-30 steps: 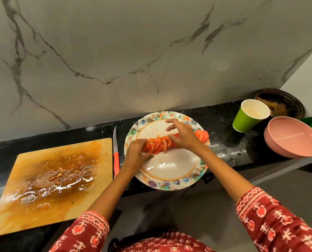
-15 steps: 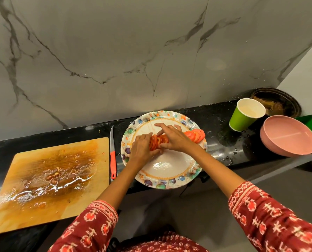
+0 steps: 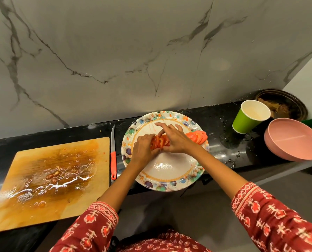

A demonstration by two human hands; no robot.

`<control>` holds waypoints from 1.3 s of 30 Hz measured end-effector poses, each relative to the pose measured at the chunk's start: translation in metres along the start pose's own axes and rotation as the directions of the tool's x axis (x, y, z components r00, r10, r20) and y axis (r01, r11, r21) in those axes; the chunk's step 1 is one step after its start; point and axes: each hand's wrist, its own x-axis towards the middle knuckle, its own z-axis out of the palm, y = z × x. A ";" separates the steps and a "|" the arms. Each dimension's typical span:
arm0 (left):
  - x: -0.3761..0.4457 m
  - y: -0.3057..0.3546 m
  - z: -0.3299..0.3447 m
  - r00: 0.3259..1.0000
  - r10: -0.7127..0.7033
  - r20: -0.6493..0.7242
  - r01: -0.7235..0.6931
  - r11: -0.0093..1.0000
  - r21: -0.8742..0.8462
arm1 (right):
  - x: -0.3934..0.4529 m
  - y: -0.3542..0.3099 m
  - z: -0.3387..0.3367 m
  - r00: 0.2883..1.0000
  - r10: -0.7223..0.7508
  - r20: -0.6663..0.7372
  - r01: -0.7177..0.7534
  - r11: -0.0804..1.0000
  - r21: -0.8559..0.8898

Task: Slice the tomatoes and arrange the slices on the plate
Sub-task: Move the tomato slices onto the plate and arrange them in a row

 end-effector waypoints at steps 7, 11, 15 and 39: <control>0.000 0.000 -0.001 1.000 -0.013 -0.025 0.012 0.999 -0.032 | 0.003 0.002 0.000 0.999 0.035 0.002 -0.035 0.996 0.078; 0.001 0.002 -0.004 1.000 -0.019 -0.022 0.018 0.999 -0.037 | 0.004 0.004 -0.003 0.998 0.064 -0.004 -0.063 0.988 0.141; 0.005 0.002 -0.003 1.000 -0.025 -0.002 0.025 0.999 -0.028 | 0.001 0.009 -0.012 0.996 0.080 0.049 -0.085 0.991 0.108; 0.017 -0.002 0.002 0.996 0.044 0.075 -0.040 0.998 -0.049 | -0.013 0.017 -0.009 0.996 0.082 -0.046 -0.079 0.994 0.070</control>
